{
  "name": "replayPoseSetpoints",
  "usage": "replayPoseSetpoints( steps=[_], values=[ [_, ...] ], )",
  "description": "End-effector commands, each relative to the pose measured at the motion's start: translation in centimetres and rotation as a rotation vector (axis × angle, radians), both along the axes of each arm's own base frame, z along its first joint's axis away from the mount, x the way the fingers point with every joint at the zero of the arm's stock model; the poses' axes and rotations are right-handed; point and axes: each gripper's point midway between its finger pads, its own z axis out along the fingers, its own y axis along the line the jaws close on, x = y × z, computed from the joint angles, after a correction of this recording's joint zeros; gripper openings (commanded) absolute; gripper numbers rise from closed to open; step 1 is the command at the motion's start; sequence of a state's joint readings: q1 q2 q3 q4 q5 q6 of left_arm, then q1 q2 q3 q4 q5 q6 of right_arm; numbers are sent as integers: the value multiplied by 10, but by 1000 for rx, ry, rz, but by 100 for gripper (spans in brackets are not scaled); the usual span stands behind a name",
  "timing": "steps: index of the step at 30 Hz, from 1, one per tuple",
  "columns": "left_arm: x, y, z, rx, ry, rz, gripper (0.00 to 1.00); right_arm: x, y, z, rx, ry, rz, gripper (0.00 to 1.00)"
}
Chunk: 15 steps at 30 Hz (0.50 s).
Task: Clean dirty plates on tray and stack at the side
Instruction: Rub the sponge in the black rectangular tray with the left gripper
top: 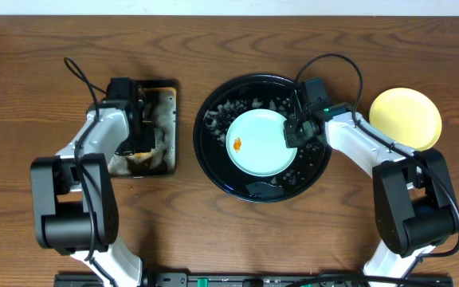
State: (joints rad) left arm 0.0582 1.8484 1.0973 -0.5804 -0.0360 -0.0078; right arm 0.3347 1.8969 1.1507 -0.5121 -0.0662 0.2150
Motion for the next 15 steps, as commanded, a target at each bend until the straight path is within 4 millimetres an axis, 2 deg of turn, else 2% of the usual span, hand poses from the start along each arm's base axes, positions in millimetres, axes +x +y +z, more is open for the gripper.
replayPoseSetpoints(
  steps=[1, 7, 11, 15],
  values=[
    [-25, -1, -28, -8, 68, 18, 29, 5, -16, 3, -65, -29, -18, 1],
    [-22, -1, -17, -8, 72, 18, 8, 4, -17, 3, -67, -25, -18, 1],
    [-10, 0, 12, -7, 43, 18, 8, 4, -17, 3, -68, -22, -17, 1],
    [6, 1, 46, -2, -36, 18, 17, 3, -17, 3, -68, -21, -17, 1]
  ],
)
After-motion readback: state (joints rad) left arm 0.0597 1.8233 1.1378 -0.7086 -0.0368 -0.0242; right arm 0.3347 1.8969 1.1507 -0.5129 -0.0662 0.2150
